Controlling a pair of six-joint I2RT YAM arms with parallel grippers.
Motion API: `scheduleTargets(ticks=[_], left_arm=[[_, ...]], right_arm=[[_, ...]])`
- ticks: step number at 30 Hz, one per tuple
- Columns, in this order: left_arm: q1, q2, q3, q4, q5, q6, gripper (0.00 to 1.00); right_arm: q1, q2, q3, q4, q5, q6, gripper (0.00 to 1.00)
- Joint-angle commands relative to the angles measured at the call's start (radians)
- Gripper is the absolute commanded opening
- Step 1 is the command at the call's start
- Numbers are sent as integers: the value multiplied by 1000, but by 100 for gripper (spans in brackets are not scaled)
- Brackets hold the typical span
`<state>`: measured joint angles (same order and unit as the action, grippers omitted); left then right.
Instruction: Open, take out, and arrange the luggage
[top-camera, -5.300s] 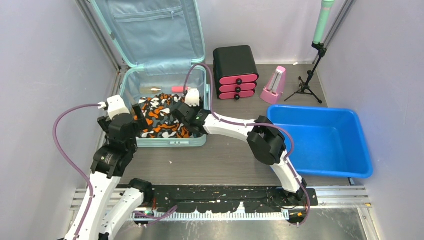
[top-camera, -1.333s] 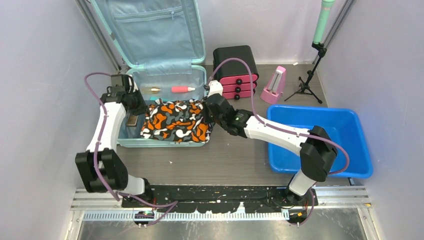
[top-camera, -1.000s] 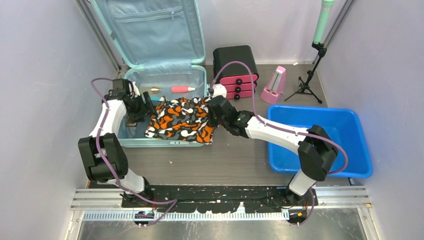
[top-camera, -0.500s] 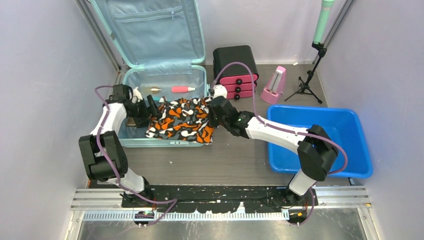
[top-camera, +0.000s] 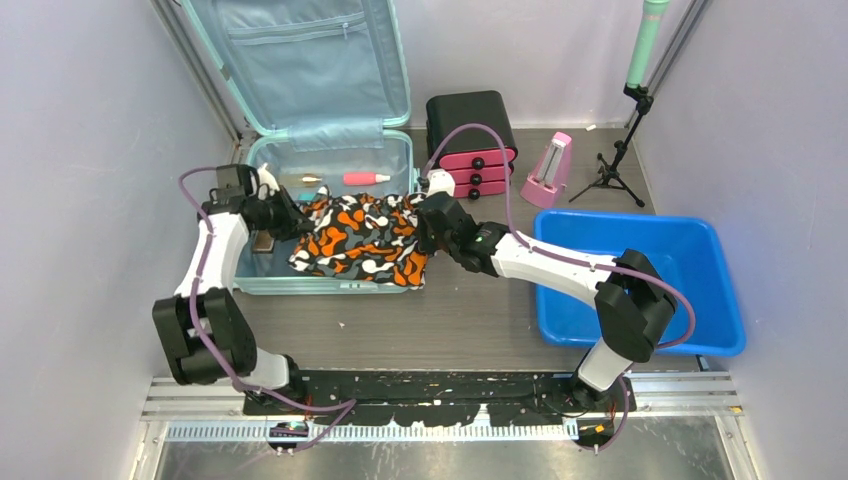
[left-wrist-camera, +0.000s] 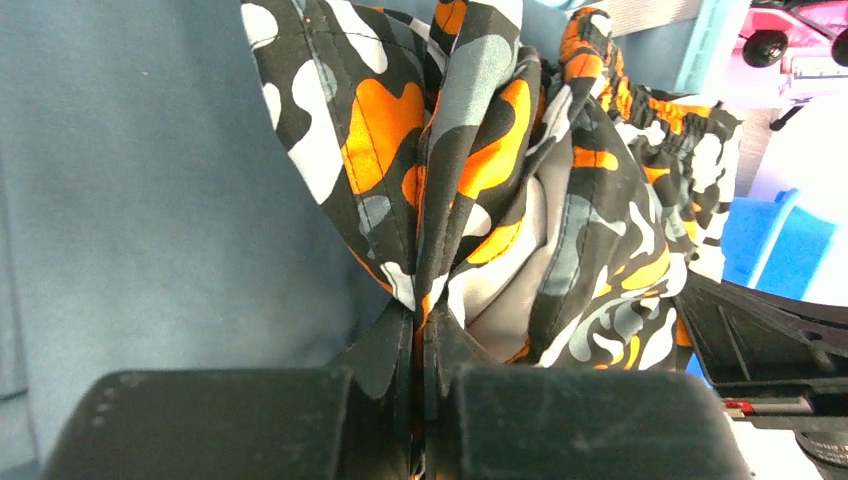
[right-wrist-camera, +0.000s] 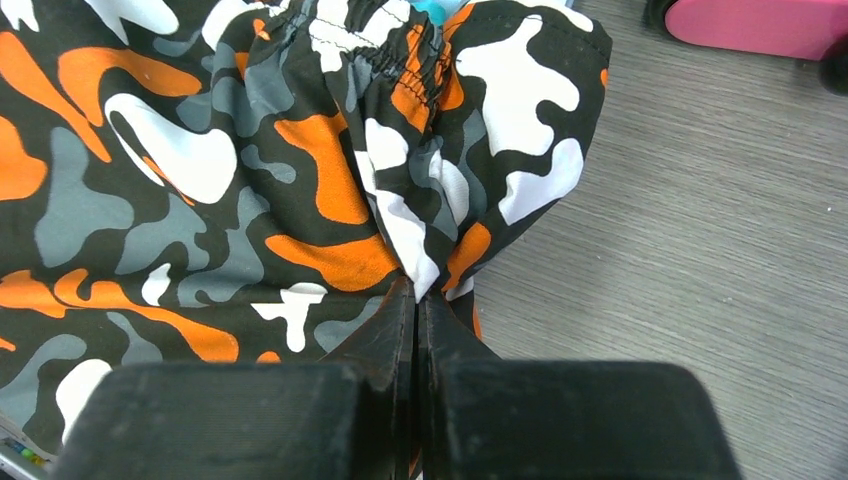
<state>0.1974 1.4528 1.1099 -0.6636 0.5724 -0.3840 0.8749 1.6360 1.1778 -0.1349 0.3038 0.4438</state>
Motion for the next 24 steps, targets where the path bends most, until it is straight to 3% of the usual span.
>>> scheduleTargets(ticks=[1, 2, 3, 7, 14, 24], left_arm=[[-13, -97, 60, -20, -100, 25, 0], [-13, -100, 59, -19, -113, 28, 0], [-13, -99, 56, -18, -118, 29, 0], [-20, -78, 51, -15, -98, 30, 0], [-45, -70, 39, 5, -117, 27, 0], [-92, -89, 52, -3, -164, 34, 0]], right_arm=[[-12, -38, 13, 29, 9, 34, 7], [-15, -40, 12, 27, 20, 58, 13], [-20, -42, 5, 25, 27, 69, 27], [-39, -74, -25, 37, 39, 118, 60], [-73, -92, -75, 117, -19, 174, 75], [-82, 3, -68, 164, -78, 225, 75]])
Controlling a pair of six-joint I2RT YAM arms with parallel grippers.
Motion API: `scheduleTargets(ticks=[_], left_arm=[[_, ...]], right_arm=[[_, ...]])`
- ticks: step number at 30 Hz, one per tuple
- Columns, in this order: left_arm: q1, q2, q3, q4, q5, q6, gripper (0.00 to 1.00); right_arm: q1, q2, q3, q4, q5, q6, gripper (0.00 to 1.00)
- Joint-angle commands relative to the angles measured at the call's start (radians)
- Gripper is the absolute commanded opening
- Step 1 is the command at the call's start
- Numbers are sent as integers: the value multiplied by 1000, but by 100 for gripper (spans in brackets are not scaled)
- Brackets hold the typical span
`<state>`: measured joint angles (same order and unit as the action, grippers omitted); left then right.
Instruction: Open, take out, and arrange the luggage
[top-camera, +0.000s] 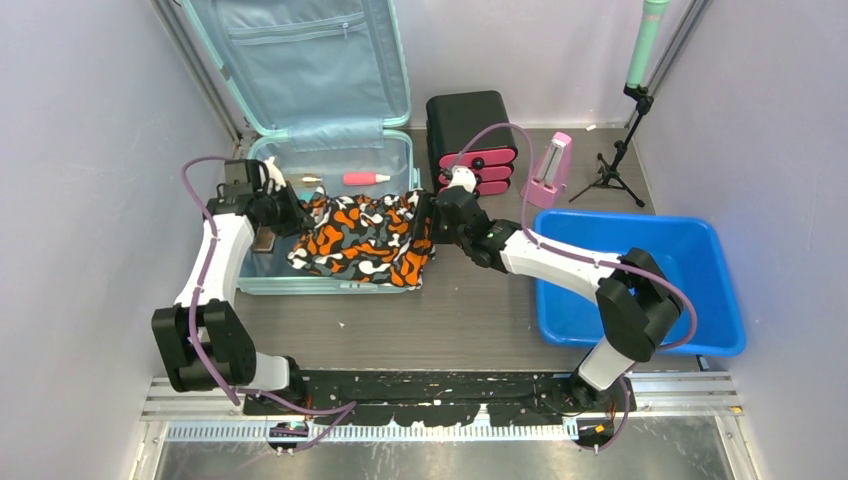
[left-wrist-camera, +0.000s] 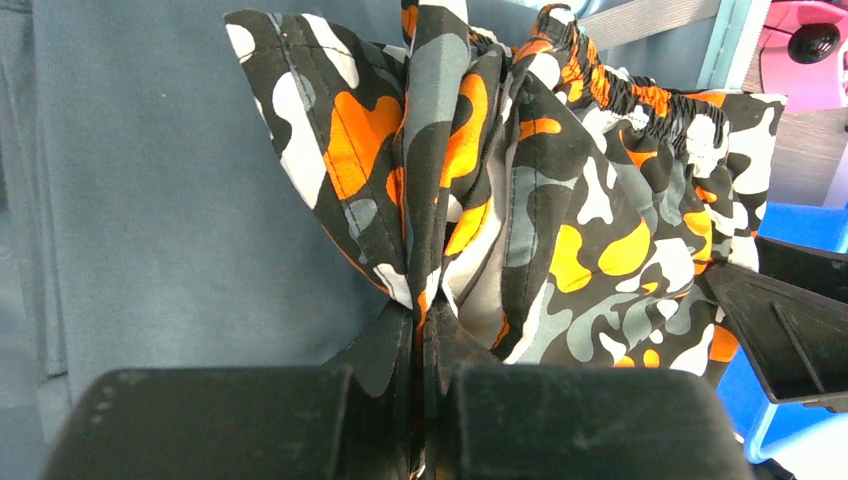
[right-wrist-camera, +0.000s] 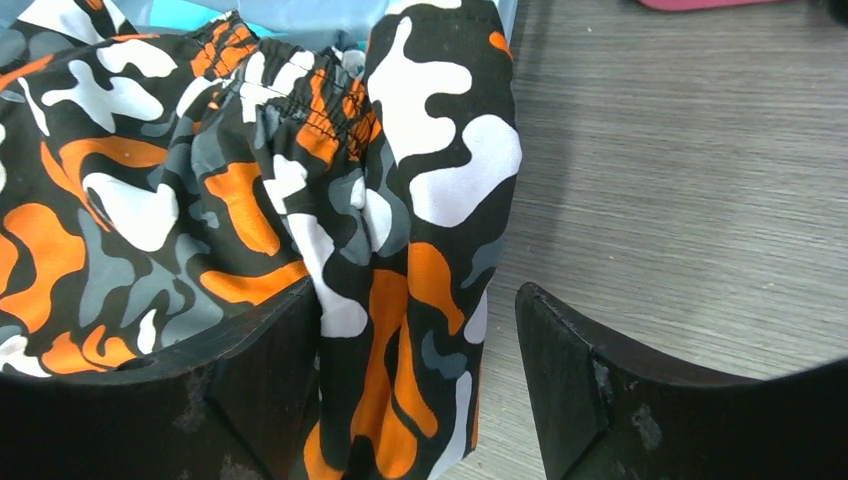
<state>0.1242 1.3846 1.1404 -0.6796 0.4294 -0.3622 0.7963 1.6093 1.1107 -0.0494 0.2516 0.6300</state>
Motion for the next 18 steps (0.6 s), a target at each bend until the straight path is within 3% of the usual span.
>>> scheduleTargets(ticks=[1, 3, 5, 9, 11, 18], left_arm=[[-25, -24, 23, 12, -25, 14, 0], [-42, -34, 26, 12, -37, 16, 0], [-61, -48, 28, 11, -49, 19, 0], [-113, -83, 44, -5, -119, 20, 0], [-190, -108, 52, -15, -179, 20, 0], [-368, -188, 80, -14, -339, 7, 0]], right_arm=[[-3, 40, -1, 85, -37, 42, 75], [-3, 55, 4, 96, -51, 45, 73], [-3, 61, 8, 99, -60, 45, 62], [-3, 27, 0, 102, -49, 22, 14], [-3, -5, -1, 90, -34, -4, 5], [-3, -109, 19, 22, -18, -85, 0]])
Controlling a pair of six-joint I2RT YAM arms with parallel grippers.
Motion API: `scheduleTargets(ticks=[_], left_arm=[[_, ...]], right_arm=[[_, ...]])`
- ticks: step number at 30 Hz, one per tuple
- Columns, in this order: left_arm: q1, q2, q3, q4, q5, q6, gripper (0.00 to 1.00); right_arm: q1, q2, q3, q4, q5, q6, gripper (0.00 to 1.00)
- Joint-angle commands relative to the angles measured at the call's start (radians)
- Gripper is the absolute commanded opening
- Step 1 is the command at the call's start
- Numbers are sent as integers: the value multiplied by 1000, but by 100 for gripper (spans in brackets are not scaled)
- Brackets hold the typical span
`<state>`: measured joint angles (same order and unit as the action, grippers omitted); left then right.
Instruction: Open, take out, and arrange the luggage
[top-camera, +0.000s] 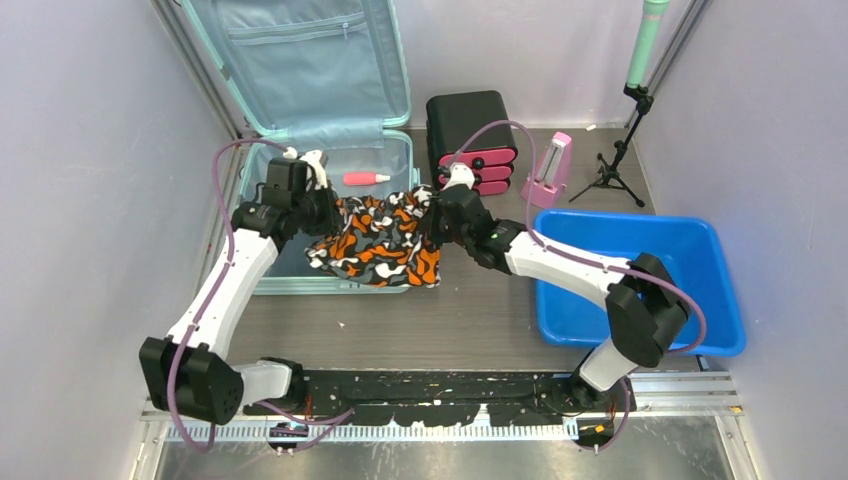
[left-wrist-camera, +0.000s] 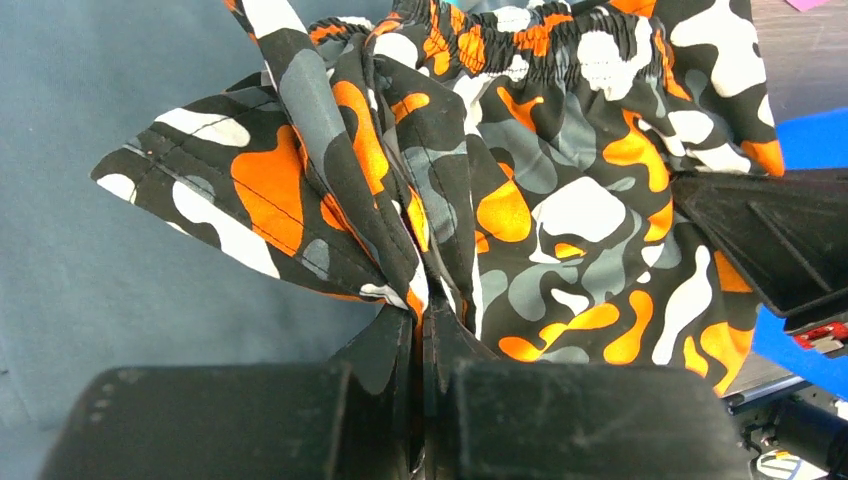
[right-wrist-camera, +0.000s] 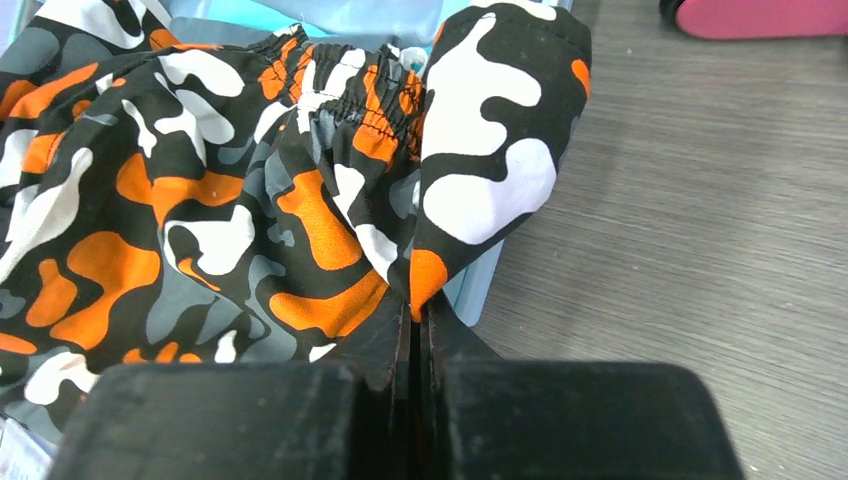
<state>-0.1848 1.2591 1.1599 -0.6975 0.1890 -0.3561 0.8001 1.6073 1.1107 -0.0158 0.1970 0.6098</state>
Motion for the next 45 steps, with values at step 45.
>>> scheduleTargets(ticks=[45], left_arm=[[-953, 585, 267, 1000, -260, -317, 0]], right_arm=[[-380, -649, -43, -808, 890, -138, 0]])
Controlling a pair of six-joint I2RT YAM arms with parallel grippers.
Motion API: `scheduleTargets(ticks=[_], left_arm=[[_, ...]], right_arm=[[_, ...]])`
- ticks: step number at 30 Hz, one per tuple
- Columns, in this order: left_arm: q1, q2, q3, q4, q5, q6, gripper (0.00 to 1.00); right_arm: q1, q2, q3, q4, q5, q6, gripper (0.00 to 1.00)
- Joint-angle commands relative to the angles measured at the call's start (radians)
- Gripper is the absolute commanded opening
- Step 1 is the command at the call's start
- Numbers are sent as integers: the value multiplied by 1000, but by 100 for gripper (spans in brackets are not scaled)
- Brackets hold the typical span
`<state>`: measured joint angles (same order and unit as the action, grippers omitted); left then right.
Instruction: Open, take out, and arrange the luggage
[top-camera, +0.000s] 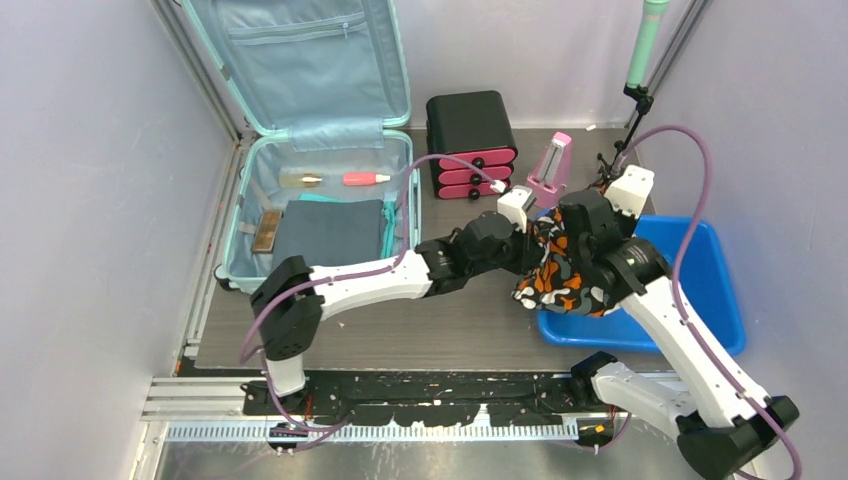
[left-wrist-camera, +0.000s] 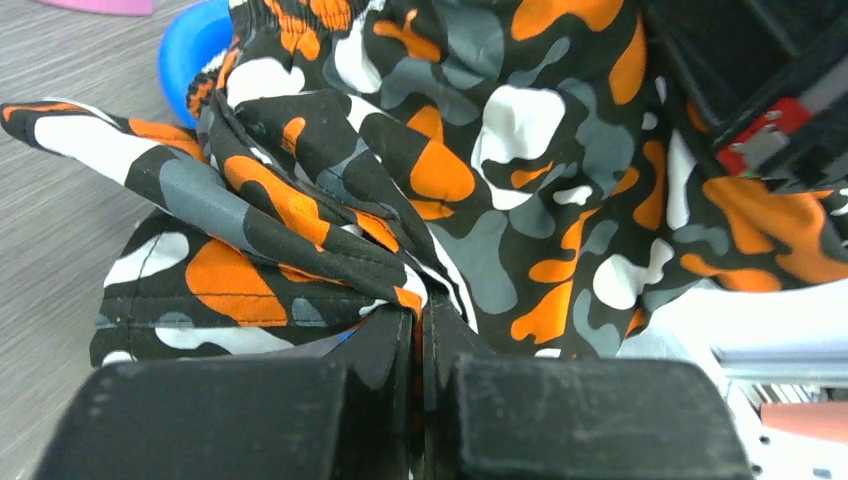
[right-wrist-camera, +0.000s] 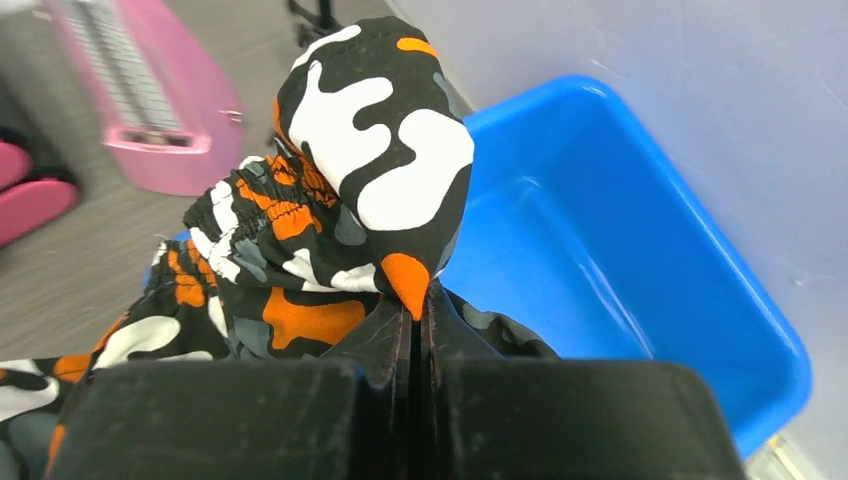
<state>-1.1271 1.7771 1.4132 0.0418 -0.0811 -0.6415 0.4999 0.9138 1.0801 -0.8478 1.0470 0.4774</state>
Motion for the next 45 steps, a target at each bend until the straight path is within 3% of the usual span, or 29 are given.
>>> scheduleTargets(ticks=[1, 9, 14, 20, 25, 30, 43, 45], left_arm=[[-15, 88, 19, 291, 25, -32, 0], [-57, 262, 81, 493, 152, 20, 0], [-70, 360, 151, 515, 178, 8, 0], [-74, 412, 168, 487, 106, 42, 13], [-75, 402, 183, 408, 98, 63, 39], [-82, 341, 141, 379, 89, 67, 51], [-120, 205, 13, 437, 38, 117, 57], [-127, 192, 16, 444, 42, 134, 59]], right_arm=[[-119, 52, -24, 44, 42, -12, 0], [-331, 106, -81, 121, 85, -3, 0], [-429, 103, -117, 232, 66, -125, 0], [-452, 144, -168, 294, -8, -227, 0], [-458, 184, -188, 301, 6, -194, 0], [-458, 280, -181, 337, 74, -200, 0], [-486, 294, -243, 368, 106, -88, 0], [-486, 283, -237, 357, 106, -91, 6]])
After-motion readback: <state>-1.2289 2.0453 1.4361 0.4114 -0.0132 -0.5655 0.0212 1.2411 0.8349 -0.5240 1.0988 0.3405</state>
